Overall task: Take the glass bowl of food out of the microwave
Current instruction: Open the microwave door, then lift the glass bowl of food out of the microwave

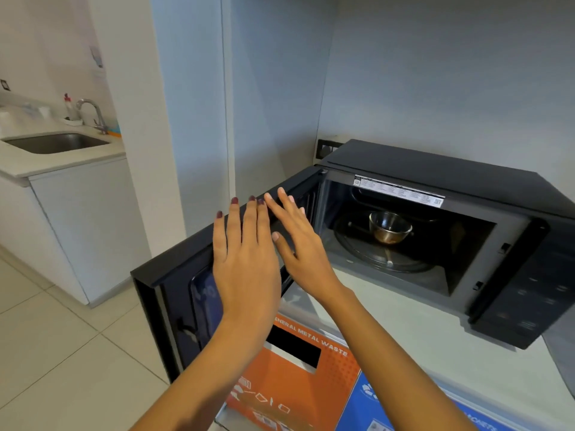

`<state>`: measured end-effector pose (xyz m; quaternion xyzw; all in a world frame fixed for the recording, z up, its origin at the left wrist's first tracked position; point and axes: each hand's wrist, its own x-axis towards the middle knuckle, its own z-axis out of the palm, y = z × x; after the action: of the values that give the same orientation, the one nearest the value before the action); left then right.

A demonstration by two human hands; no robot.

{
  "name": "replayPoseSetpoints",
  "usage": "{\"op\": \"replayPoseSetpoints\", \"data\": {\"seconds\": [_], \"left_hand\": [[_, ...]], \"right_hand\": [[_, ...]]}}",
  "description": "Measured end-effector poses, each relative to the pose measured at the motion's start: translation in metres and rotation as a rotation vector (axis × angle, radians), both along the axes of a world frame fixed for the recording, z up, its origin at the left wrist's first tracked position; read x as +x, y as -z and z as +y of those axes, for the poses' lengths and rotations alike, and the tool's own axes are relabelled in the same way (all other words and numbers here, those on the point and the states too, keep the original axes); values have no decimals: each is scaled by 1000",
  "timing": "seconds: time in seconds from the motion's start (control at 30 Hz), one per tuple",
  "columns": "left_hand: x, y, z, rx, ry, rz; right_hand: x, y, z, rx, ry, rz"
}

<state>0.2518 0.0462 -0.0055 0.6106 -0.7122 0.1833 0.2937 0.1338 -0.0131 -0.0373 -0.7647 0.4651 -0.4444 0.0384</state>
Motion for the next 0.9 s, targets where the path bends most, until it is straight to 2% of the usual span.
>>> {"op": "replayPoseSetpoints", "data": {"seconds": [0.07, 0.2, 0.33, 0.6, 0.9], "left_hand": [[-4, 2, -2, -24, 34, 25], [-22, 9, -8, -35, 178, 97], [-47, 28, -19, 37, 303, 127], [-109, 71, -55, 220, 548, 239], [-181, 100, -117, 401, 675, 452]], "right_hand": [[-5, 5, 5, 21, 15, -19], [-30, 20, 16, 137, 125, -179], [-68, 35, 25, 163, 353, -228], [-148, 59, 40, 112, 644, -311], [-214, 73, 19, 163, 768, -390]]}}
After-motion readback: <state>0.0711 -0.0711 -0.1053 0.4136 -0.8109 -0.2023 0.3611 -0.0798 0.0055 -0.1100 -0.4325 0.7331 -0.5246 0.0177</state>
